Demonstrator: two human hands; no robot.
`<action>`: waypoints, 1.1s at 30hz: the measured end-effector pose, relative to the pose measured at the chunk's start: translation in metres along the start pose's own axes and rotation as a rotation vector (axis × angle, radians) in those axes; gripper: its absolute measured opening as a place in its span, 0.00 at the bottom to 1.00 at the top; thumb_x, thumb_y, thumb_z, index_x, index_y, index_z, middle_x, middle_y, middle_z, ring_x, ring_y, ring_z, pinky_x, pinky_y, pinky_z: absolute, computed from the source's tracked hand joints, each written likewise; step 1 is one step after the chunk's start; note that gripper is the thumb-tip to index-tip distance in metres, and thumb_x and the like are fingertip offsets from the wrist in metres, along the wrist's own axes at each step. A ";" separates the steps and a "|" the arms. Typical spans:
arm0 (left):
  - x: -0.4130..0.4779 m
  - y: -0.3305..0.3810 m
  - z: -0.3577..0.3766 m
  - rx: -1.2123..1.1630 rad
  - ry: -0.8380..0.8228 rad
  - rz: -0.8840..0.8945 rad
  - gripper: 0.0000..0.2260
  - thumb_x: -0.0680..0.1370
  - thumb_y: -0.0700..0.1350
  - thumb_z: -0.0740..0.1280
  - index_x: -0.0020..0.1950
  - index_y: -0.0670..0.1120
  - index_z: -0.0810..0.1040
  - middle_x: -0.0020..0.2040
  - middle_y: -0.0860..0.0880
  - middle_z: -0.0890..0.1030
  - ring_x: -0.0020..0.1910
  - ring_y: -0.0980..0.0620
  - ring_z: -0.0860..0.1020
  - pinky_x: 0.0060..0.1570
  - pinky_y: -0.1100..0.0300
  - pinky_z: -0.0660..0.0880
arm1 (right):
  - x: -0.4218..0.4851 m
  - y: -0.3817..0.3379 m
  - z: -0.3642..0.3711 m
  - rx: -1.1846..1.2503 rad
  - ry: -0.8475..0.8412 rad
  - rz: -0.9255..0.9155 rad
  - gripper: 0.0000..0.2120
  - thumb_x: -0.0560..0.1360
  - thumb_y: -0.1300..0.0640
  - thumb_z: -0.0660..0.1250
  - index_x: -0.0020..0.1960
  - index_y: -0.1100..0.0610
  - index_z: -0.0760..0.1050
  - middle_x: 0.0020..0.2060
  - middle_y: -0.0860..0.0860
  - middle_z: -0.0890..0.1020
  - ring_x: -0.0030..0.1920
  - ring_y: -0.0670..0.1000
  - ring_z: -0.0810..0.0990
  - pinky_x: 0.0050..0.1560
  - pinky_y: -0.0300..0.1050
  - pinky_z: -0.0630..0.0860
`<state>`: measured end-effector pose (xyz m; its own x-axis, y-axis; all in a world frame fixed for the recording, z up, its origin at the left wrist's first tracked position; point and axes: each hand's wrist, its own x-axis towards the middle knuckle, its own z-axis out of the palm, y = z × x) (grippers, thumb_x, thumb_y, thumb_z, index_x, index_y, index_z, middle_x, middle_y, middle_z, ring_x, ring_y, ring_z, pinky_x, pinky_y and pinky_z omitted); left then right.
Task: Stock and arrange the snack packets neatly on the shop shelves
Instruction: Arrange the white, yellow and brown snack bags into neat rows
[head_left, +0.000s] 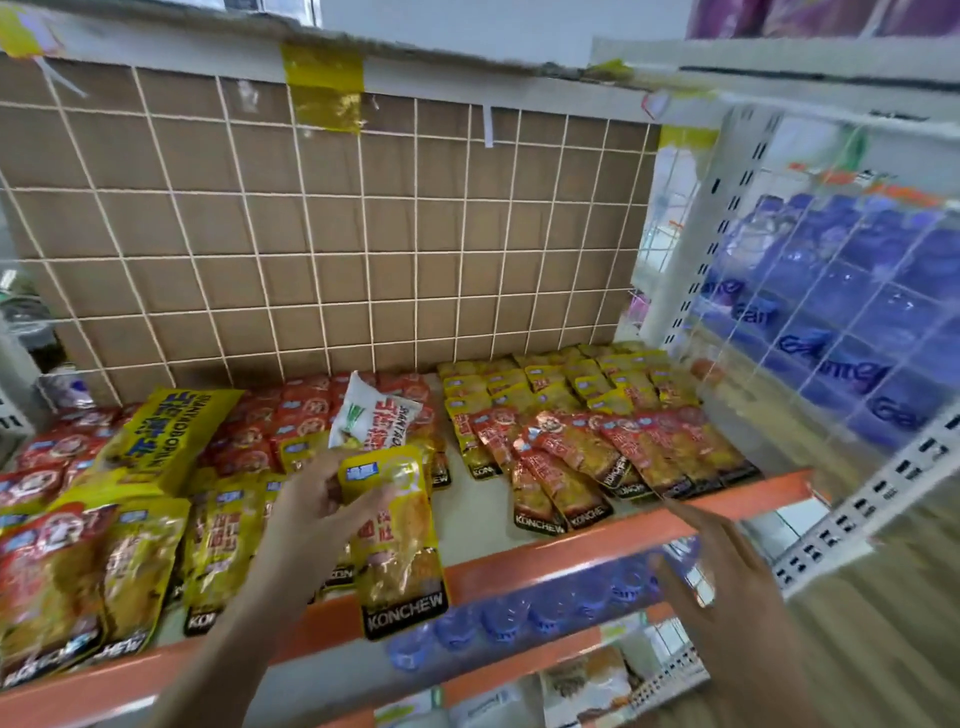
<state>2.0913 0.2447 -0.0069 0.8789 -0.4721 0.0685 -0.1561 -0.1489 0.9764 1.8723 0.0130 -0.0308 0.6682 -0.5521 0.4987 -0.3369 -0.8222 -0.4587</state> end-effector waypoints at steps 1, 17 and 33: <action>0.007 0.001 0.009 0.021 -0.017 0.013 0.08 0.70 0.45 0.72 0.47 0.52 0.76 0.33 0.50 0.80 0.33 0.57 0.77 0.32 0.66 0.73 | 0.004 0.005 0.000 -0.006 0.001 0.009 0.24 0.70 0.43 0.57 0.60 0.54 0.74 0.51 0.49 0.78 0.50 0.56 0.79 0.46 0.55 0.75; 0.111 -0.016 0.101 0.825 -0.227 0.031 0.19 0.78 0.50 0.65 0.66 0.44 0.70 0.62 0.47 0.74 0.60 0.50 0.73 0.57 0.60 0.69 | 0.088 0.042 0.030 0.007 0.034 -0.033 0.21 0.72 0.41 0.58 0.61 0.49 0.69 0.50 0.42 0.73 0.50 0.47 0.73 0.48 0.56 0.77; 0.078 -0.033 0.138 0.793 0.043 0.058 0.15 0.79 0.50 0.62 0.66 0.52 0.69 0.63 0.55 0.73 0.61 0.55 0.68 0.57 0.63 0.68 | 0.122 0.059 0.043 0.119 -0.083 -0.181 0.18 0.72 0.44 0.58 0.60 0.49 0.69 0.51 0.44 0.75 0.50 0.47 0.73 0.51 0.55 0.75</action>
<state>2.1032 0.0928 -0.0620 0.8739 -0.4661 0.1383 -0.4619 -0.7071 0.5354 1.9624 -0.0967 -0.0286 0.7644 -0.3799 0.5210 -0.1296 -0.8820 -0.4531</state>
